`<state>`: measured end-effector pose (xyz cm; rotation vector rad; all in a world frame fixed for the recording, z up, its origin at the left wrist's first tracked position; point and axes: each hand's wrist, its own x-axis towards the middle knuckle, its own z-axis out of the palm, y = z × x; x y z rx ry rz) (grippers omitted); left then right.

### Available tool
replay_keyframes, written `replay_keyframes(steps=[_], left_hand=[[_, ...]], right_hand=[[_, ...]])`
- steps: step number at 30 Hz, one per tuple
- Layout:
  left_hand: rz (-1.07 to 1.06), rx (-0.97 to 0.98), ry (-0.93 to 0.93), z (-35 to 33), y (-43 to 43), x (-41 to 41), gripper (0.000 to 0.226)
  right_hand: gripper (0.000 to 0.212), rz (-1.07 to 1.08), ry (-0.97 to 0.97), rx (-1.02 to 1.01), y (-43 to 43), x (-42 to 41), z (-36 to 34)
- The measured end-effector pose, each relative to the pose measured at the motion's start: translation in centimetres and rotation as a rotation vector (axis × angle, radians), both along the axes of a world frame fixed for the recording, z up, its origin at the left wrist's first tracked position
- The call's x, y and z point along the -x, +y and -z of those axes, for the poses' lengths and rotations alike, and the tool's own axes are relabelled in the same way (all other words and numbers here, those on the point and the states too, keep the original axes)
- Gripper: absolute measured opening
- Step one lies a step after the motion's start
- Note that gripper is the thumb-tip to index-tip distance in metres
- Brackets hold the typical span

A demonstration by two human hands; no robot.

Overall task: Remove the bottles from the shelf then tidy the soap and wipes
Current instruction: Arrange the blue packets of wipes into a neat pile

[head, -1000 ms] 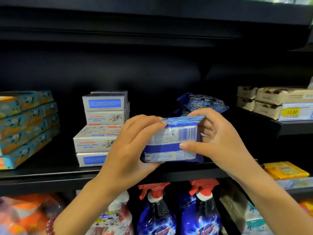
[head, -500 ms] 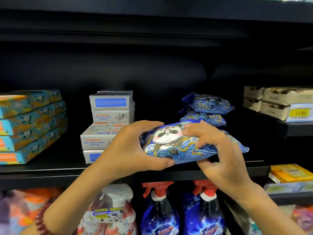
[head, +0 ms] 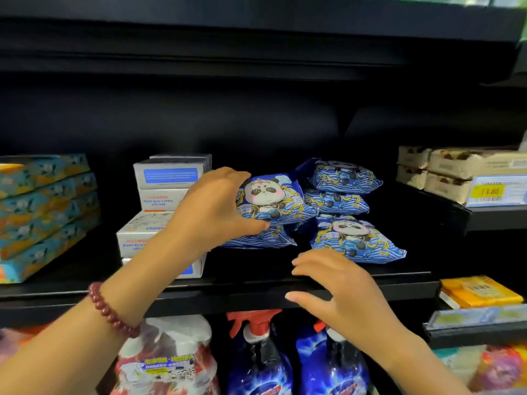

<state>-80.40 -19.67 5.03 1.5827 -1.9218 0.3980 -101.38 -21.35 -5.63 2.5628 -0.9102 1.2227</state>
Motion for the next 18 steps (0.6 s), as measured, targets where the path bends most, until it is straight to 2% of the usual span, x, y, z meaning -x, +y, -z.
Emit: replay_keyframes(steps=[4,7,11,14,18], left_hand=[[-0.088,-0.112,-0.103,-1.1,-1.5,0.1,0.087],[-0.129,-0.191,-0.183,-1.2,-2.4,0.0,0.090],[-0.126,-0.273,-0.180,-0.9,-2.5,0.1,0.077],[-0.104,-0.204,-0.191,-0.9,-2.1,0.2,0.053],[-0.099,-0.141,-0.212,-0.4,-1.3,0.6,0.048]], right_hand=[[0.036,0.031,0.157,0.195,0.1,0.3,0.4],[0.033,0.075,0.189,0.265,0.4,0.2,0.9],[0.035,0.049,0.109,0.232,0.3,0.4,1.6],[0.035,0.033,0.088,0.202,0.1,0.5,1.8],[0.035,0.030,0.088,0.166,0.2,0.5,1.8]])
